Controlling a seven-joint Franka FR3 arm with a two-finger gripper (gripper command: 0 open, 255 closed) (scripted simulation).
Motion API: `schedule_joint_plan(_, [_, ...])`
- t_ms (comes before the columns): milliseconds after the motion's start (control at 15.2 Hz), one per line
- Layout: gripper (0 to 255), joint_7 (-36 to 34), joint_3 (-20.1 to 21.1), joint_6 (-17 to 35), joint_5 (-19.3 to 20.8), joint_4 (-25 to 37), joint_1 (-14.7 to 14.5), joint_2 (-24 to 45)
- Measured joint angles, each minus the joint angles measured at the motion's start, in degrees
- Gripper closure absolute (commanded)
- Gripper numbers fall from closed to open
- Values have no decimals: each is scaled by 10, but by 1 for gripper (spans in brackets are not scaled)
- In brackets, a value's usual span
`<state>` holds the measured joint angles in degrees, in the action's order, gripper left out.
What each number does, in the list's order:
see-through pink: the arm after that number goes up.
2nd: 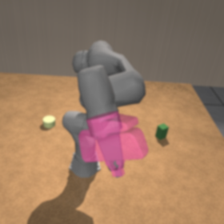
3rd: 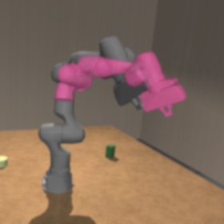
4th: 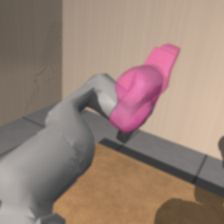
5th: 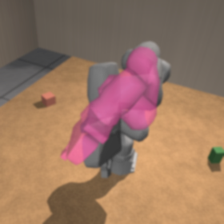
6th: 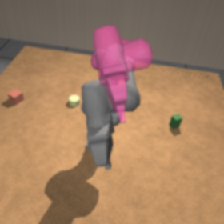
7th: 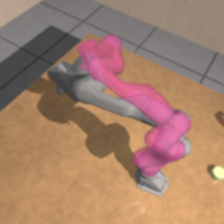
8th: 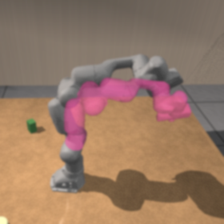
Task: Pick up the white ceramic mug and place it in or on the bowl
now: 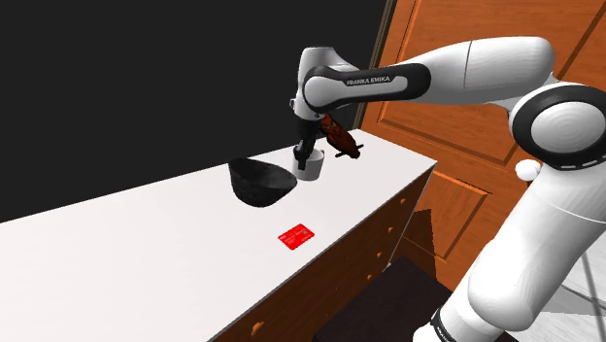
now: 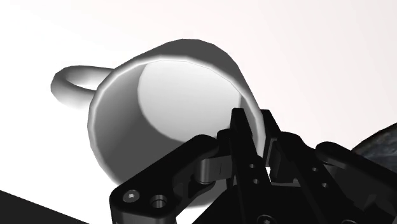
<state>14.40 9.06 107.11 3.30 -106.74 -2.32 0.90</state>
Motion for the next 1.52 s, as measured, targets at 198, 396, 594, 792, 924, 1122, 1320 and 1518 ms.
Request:
schedule_joint_plan(198, [255,1,0,-22,0,24,0,2])
schedule_joint_plan(396, [255,4,0,-47,-1,47,0,-1])
schedule_joint_plan(594, [255,4,0,-70,-1,68,0,-2])
schedule_joint_plan(792, [255,5,0,-94,0,99,0,5])
schedule_joint_plan(924, [255,6,0,-109,0,115,0,6])
schedule_joint_plan(1122, [255,5,1,-132,0,140,-2,8])
schedule_joint_plan(1320, [255,6,2,-157,1,170,-2,13])
schedule_joint_plan(1518, [255,7,1,-181,2,200,-2,19])
